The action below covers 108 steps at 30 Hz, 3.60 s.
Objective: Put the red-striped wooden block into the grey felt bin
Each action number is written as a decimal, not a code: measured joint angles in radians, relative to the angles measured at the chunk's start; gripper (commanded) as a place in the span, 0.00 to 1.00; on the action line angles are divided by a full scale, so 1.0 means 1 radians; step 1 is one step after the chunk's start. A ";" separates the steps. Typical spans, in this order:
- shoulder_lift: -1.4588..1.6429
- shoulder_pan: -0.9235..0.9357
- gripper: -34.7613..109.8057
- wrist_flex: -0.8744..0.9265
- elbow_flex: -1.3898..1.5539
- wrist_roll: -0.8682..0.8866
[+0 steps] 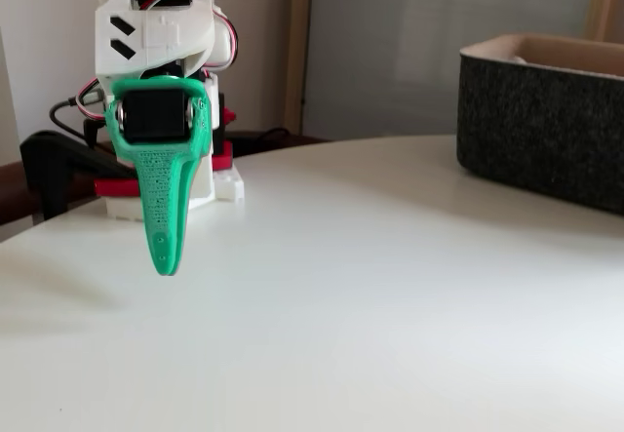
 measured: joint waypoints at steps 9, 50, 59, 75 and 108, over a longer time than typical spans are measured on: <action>0.072 -0.002 0.25 -0.018 0.043 0.021; 0.112 -0.029 0.24 -0.015 0.057 0.023; 0.112 -0.029 0.24 -0.015 0.057 0.023; 0.112 -0.029 0.24 -0.015 0.058 0.023; 0.112 -0.029 0.24 -0.015 0.058 0.023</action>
